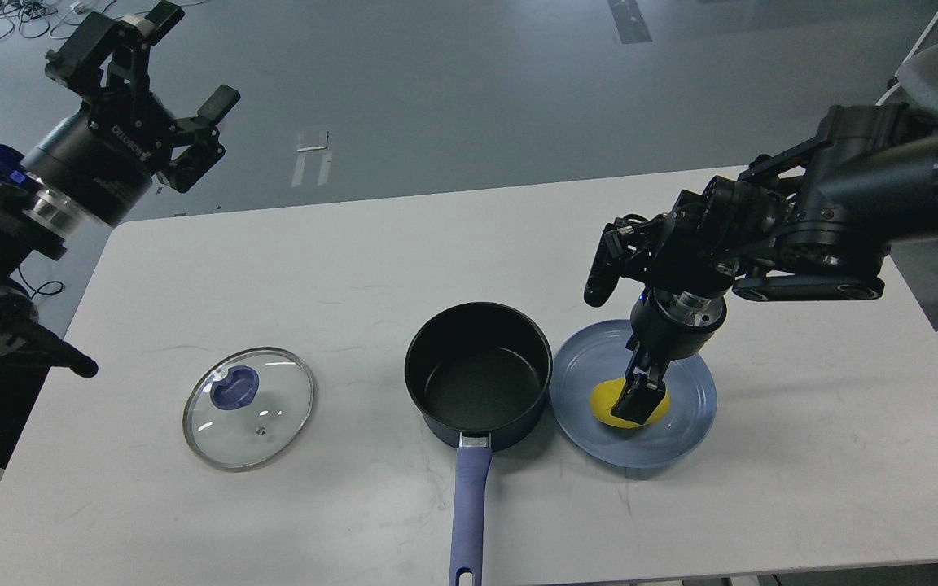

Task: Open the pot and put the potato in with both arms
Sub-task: 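Lower the right gripper onto the yellow potato on the plate and grasp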

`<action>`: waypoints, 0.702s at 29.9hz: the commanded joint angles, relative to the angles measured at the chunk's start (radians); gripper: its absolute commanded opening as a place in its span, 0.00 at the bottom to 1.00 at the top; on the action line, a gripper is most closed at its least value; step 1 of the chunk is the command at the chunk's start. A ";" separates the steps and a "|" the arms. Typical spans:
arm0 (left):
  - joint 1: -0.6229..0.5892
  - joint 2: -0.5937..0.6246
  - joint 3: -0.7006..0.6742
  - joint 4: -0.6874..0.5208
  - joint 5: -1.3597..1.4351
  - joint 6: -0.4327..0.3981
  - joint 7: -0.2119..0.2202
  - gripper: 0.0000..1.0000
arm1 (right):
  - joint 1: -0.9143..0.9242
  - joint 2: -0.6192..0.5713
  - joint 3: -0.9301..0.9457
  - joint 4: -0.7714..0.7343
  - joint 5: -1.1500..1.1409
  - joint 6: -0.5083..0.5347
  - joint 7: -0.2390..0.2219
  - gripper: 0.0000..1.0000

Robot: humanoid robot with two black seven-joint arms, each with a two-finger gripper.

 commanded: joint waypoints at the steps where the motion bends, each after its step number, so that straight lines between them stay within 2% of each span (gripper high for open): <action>1: 0.001 -0.002 0.001 -0.001 0.000 0.000 0.000 0.98 | -0.001 0.020 -0.007 -0.002 -0.002 -0.020 0.000 1.00; 18: 0.010 0.001 0.001 -0.001 -0.001 0.000 0.000 0.98 | -0.040 0.057 -0.026 -0.018 0.000 -0.030 0.000 1.00; 21: 0.010 0.003 0.001 -0.001 -0.001 0.000 0.000 0.98 | -0.049 0.071 -0.038 -0.021 0.000 -0.031 0.000 0.96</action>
